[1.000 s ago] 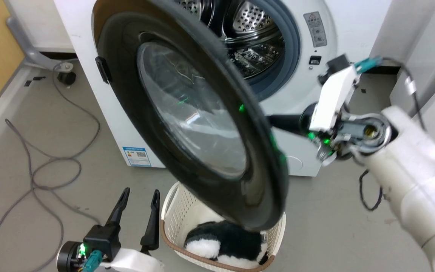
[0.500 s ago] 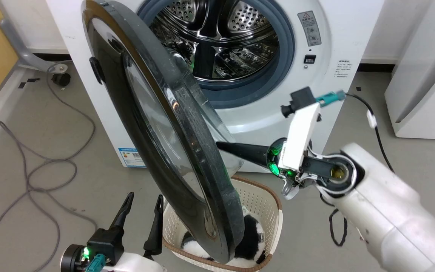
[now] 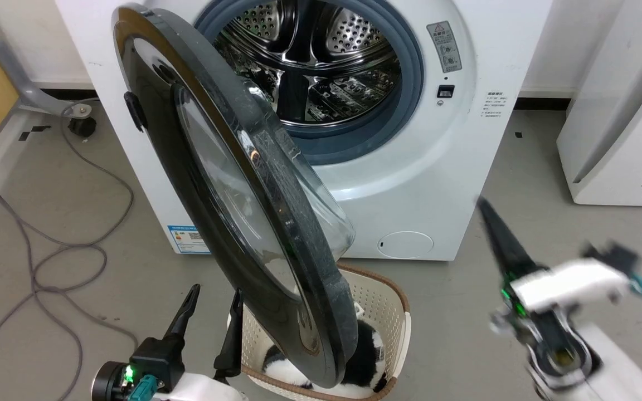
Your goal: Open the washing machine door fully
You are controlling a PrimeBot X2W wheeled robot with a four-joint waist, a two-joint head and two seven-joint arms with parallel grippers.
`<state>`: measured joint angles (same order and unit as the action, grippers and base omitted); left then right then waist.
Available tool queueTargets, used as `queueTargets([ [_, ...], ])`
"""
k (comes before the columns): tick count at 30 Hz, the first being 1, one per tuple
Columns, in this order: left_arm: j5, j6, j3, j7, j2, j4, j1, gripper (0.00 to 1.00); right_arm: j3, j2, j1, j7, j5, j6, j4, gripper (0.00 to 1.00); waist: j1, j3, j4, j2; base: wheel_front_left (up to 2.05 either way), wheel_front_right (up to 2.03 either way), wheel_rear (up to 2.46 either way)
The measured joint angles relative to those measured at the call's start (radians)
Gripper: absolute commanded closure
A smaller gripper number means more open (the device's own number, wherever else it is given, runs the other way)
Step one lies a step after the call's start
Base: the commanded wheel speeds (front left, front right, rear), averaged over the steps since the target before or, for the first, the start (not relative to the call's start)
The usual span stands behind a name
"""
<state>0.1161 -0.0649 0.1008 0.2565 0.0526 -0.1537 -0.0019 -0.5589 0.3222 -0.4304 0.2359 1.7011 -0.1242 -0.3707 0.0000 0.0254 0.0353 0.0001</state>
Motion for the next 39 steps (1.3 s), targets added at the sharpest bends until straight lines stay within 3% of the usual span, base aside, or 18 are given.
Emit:
queueTargets([
  [2, 0.000, 0.000, -0.001, 0.000, 0.000, 0.000, 0.002, 0.00, 0.052, 0.011, 0.072, 0.018, -0.039, 0.000, 0.002, 0.00, 0.0000, -0.002, -0.003, 0.0000, 0.00, 0.00, 0.00],
  [4, 0.000, 0.000, -0.005, 0.000, 0.000, 0.000, 0.007, 0.00, 0.173, 0.007, 0.141, 0.021, -0.141, 0.000, -0.010, 0.00, 0.0000, -0.005, -0.009, 0.0000, 0.00, 0.00, 0.00],
  [9, 0.001, 0.000, -0.016, 0.000, -0.001, 0.001, 0.018, 0.00, 0.516, -0.098, 0.310, 0.023, -0.539, 0.000, 0.071, 0.00, 0.0000, -0.005, -0.027, 0.0000, 0.00, 0.00, 0.00],
  [10, 0.001, 0.000, -0.016, 0.000, -0.001, 0.001, 0.018, 0.00, 0.516, -0.098, 0.310, 0.023, -0.539, 0.000, 0.071, 0.00, 0.0000, -0.005, -0.027, 0.0000, 0.00, 0.00, 0.00],
  [11, 0.001, 0.000, -0.020, 0.000, -0.001, -0.001, 0.019, 0.00, 0.615, -0.168, 0.380, 0.023, -0.728, 0.000, 0.140, 0.00, 0.0000, -0.010, -0.030, 0.0000, 0.00, 0.00, 0.00],
  [12, 0.001, 0.000, -0.021, 0.000, -0.001, -0.003, 0.019, 0.00, 0.655, -0.199, 0.411, 0.023, -0.809, 0.000, 0.177, 0.00, 0.0000, -0.014, -0.031, 0.0000, 0.00, 0.00, 0.00],
  [13, 0.001, 0.000, -0.021, 0.000, -0.001, -0.003, 0.019, 0.00, 0.655, -0.199, 0.411, 0.023, -0.809, 0.000, 0.177, 0.00, 0.0000, -0.014, -0.031, 0.0000, 0.00, 0.00, 0.00],
  [14, 0.001, 0.000, -0.022, 0.000, -0.001, -0.006, 0.020, 0.00, 0.712, -0.231, 0.466, 0.022, -1.009, 0.000, 0.258, 0.00, 0.0000, -0.021, -0.033, 0.0000, 0.00, 0.00, 0.00],
  [15, 0.001, 0.000, -0.024, 0.000, -0.001, -0.007, 0.021, 0.00, 0.729, -0.239, 0.485, 0.022, -1.090, 0.000, 0.298, 0.00, 0.0000, -0.023, -0.033, 0.0000, 0.00, 0.00, 0.00],
  [16, 0.001, 0.000, -0.024, 0.000, -0.001, -0.007, 0.021, 0.00, 0.729, -0.239, 0.485, 0.022, -1.090, 0.000, 0.298, 0.00, 0.0000, -0.023, -0.033, 0.0000, 0.00, 0.00, 0.00],
  [17, 0.001, 0.000, -0.025, 0.000, -0.001, -0.007, 0.022, 0.00, 0.743, -0.251, 0.506, 0.020, -1.219, 0.000, 0.374, 0.00, 0.0000, -0.024, -0.036, 0.0000, 0.00, 0.00, 0.00],
  [18, 0.001, 0.000, -0.025, 0.000, -0.001, -0.007, 0.022, 0.00, 0.743, -0.251, 0.506, 0.020, -1.219, 0.000, 0.374, 0.00, 0.0000, -0.024, -0.036, 0.0000, 0.00, 0.00, 0.00],
  [24, 0.001, 0.000, -0.030, 0.000, -0.002, -0.012, 0.022, 0.00, 0.707, -0.264, 0.539, -0.062, -1.532, -0.001, 0.555, 0.00, 0.0000, -0.023, -0.038, 0.0000, 0.00, 0.00, 0.00],
  [30, 0.001, 0.000, -0.031, 0.000, -0.002, -0.018, 0.022, 0.00, 0.627, -0.267, 0.609, -0.138, -1.627, -0.002, 0.579, 0.00, 0.0000, -0.025, -0.031, 0.0000, 0.00, 0.00, 0.00],
  [39, -0.010, 0.000, -0.028, 0.000, -0.002, -0.029, 0.022, 0.00, 0.619, -0.267, 0.626, -0.145, -1.630, -0.002, 0.526, 0.00, 0.0000, -0.026, -0.025, 0.0000, 0.00, 0.00, 0.00],
])
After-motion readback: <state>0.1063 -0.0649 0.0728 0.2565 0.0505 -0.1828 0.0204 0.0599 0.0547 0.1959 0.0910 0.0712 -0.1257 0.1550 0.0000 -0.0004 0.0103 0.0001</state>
